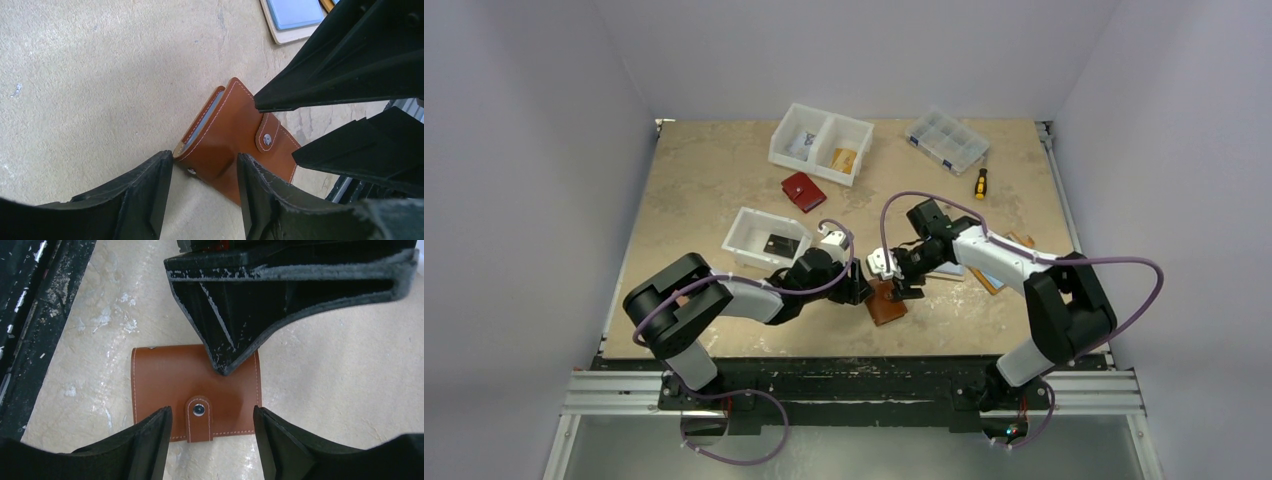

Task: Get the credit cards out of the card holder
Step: Open the card holder at the center of the board.

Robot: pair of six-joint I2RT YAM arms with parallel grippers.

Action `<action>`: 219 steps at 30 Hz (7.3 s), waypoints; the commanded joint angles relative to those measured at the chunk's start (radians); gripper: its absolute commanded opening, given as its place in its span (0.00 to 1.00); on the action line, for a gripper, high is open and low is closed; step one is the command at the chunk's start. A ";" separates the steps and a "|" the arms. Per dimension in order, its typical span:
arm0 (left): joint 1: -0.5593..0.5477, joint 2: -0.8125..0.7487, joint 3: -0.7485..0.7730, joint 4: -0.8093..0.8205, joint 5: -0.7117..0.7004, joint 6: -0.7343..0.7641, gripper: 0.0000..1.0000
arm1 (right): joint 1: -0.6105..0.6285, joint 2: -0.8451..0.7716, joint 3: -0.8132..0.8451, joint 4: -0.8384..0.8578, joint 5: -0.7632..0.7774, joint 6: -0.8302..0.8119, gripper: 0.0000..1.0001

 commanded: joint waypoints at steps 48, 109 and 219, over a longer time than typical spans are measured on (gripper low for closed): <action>0.022 -0.026 0.010 -0.082 0.002 0.094 0.00 | 0.011 -0.079 -0.073 0.037 0.065 0.096 0.01; -0.518 0.417 0.996 -1.262 -0.789 -0.216 0.61 | -0.354 0.101 0.039 0.164 -0.081 0.925 0.34; -0.338 -0.615 -0.213 -0.868 -0.697 -0.746 0.13 | 0.152 -0.057 -0.152 0.397 0.318 0.618 0.07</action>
